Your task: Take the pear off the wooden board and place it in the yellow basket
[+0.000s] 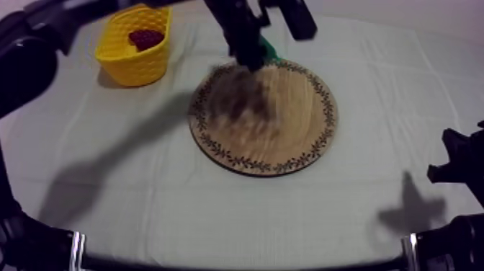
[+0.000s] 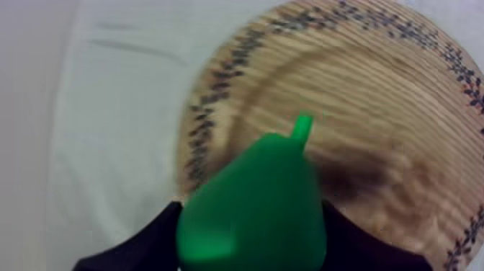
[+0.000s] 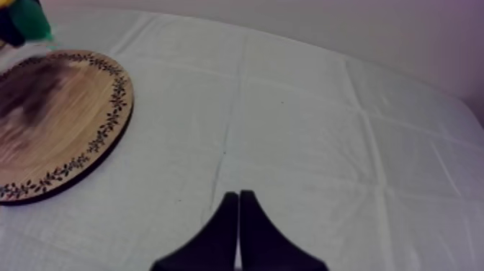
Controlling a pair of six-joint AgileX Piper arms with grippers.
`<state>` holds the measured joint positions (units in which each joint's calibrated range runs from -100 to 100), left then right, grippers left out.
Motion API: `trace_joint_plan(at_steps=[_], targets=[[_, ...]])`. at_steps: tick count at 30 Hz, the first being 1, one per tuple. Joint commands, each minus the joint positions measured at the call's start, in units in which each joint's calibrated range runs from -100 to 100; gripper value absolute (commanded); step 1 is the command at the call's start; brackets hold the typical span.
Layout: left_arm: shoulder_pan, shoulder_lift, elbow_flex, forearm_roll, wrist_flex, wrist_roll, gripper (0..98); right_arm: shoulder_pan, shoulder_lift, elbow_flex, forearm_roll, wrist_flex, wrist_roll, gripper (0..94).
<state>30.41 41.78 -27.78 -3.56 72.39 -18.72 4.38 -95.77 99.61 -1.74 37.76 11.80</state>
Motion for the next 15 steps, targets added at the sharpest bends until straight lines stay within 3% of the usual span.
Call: trace_joint_plan(at_steps=[1,6,11,15], targets=[[-2.1,-6.8,3.2,0.08,0.5,-0.2,44.6,0.0,0.0,0.1,0.0,0.0,0.0,0.5],[-6.0,-16.6,12.8,-0.93,2.4,0.9,43.8,0.0,0.0,0.1,0.0,0.0,0.0,0.5],[-9.0,-25.6,21.3,-3.22,6.9,4.0,41.9,0.0,0.0,0.1,0.0,0.0,0.0,0.5],[-11.8,-29.7,24.1,-3.87,7.1,6.6,43.8,0.0,0.0,0.1,0.0,0.0,0.0,0.5]])
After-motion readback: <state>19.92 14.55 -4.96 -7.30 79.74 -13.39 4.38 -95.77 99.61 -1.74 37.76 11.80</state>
